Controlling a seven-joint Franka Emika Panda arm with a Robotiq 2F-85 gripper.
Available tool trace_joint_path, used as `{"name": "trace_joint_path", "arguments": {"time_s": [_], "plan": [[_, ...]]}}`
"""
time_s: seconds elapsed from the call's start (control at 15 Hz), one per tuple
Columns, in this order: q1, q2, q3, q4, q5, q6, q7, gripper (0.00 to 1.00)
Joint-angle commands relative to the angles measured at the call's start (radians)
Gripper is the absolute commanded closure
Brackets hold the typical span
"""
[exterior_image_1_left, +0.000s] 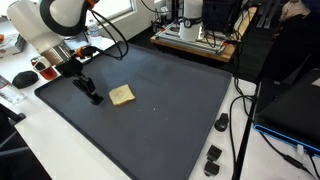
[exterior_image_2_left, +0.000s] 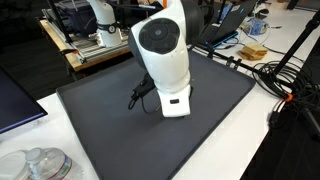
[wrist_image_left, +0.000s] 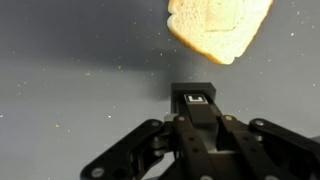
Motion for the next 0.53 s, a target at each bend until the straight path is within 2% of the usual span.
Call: {"name": "trace_joint_path", "arguments": {"time_s": [0.0, 0.07, 0.47], "plan": [[-0.055, -0.144, 0.035, -0.24, 0.053, 0.115, -0.048, 0.95], [-0.048, -0.168, 0.012, -0.276, 0.092, 0.141, -0.064, 0.95], [-0.068, -0.321, 0.012, -0.536, 0.189, 0.303, -0.115, 0.95]]}}
